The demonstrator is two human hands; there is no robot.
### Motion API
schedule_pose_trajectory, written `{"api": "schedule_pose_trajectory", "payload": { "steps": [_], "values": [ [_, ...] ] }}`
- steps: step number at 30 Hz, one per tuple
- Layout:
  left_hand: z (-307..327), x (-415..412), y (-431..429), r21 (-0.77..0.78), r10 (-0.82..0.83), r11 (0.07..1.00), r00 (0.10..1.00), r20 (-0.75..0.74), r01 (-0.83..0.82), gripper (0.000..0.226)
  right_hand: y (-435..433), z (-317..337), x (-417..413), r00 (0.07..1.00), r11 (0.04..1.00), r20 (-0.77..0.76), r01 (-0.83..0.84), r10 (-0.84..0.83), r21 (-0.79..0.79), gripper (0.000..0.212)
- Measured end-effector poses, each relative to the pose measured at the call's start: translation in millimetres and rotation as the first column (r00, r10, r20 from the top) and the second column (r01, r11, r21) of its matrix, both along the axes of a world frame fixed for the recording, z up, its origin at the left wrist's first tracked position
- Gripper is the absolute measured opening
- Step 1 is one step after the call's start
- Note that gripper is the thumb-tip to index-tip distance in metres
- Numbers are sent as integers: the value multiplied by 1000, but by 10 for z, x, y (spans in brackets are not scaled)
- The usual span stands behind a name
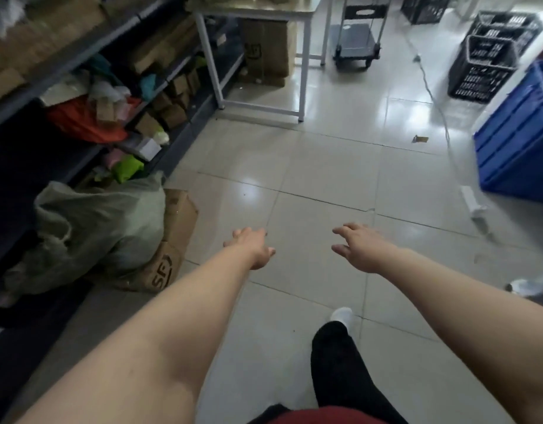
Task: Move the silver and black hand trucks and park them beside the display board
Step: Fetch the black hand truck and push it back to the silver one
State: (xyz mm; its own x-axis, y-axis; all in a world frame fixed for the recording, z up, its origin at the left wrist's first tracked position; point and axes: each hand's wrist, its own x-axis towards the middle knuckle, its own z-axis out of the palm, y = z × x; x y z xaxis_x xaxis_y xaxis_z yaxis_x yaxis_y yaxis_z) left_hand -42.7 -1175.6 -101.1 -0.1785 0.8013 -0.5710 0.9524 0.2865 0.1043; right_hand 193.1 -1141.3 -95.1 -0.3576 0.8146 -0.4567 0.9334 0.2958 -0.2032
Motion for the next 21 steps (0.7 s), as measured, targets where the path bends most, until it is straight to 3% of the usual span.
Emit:
{"api": "schedule_pose_trajectory", "payload": {
  "steps": [9, 14, 21],
  "values": [
    [299, 1058, 2157, -37, -214, 976, 977, -19, 214, 59, 1854, 168, 918, 990, 990, 0, 140, -140, -16, 52],
    [511, 1534, 3219, 38, -293, 955, 956, -17, 294, 58, 2896, 394, 1371, 968, 969, -51, 247, -246, 26, 51],
    [516, 1821, 4449, -24, -437, 899, 898, -44, 436, 61, 3949, 284, 1642, 951, 952, -41, 305, -305, -16, 52]
  ]
}}
